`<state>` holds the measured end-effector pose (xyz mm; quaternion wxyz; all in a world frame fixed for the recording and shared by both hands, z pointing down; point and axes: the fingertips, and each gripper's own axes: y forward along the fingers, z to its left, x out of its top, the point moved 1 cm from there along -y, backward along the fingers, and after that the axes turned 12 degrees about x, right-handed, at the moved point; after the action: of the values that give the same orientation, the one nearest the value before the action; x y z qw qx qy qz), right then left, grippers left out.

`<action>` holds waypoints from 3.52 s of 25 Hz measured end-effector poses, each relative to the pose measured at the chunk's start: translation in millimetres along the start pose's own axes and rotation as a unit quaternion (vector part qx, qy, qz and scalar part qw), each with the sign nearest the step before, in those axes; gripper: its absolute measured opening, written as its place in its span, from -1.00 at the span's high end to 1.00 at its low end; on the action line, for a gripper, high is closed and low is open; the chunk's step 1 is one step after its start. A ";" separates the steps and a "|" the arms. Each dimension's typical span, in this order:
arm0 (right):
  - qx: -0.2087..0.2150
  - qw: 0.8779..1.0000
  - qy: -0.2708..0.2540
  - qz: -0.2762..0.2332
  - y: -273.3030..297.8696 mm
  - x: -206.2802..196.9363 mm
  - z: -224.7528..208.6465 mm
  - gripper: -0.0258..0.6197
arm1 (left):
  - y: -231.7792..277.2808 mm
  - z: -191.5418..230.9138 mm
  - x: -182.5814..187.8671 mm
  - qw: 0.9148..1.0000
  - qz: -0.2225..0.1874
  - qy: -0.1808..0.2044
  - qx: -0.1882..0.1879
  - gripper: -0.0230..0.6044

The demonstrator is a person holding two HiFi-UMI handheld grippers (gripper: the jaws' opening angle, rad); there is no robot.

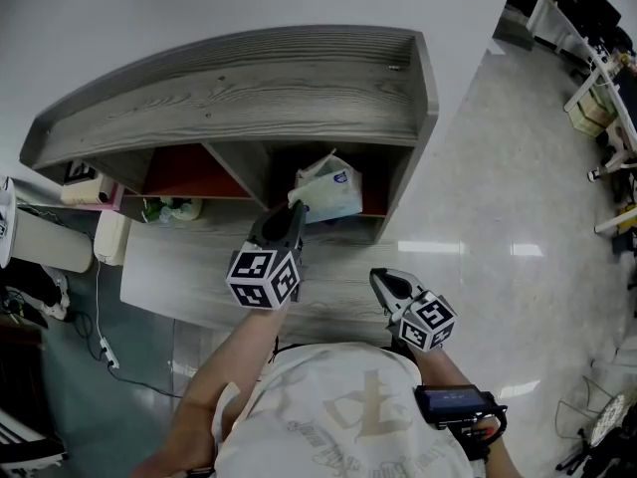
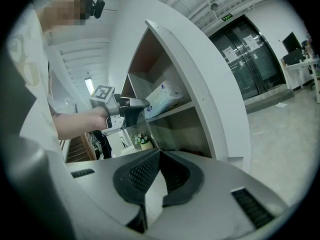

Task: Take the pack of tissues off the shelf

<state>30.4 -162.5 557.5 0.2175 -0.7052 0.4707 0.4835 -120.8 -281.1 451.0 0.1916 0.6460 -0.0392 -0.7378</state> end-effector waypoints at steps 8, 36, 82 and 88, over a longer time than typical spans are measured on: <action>-0.001 1.000 -0.003 -0.002 -2.1 0.3 4.4 0.91 | -7.5 -4.5 5.0 1.000 -0.014 0.008 -0.008 0.81; 0.017 0.999 -0.032 0.008 22.8 -2.5 46.8 0.91 | -89.4 23.2 -17.4 0.997 -0.054 -0.030 -0.056 0.81; 0.042 0.997 -0.040 0.048 47.9 -33.0 79.0 0.91 | -158.3 75.0 -156.0 0.998 0.030 -0.037 -0.039 0.81; 0.038 0.997 -0.038 0.047 44.2 -36.9 78.3 0.91 | -159.3 76.0 -159.0 0.998 0.034 -0.040 -0.037 0.81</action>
<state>-48.9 -106.5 562.5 0.2384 -0.6549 0.5130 0.5012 -216.7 -95.3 563.9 0.2391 0.6065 -0.0414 -0.7571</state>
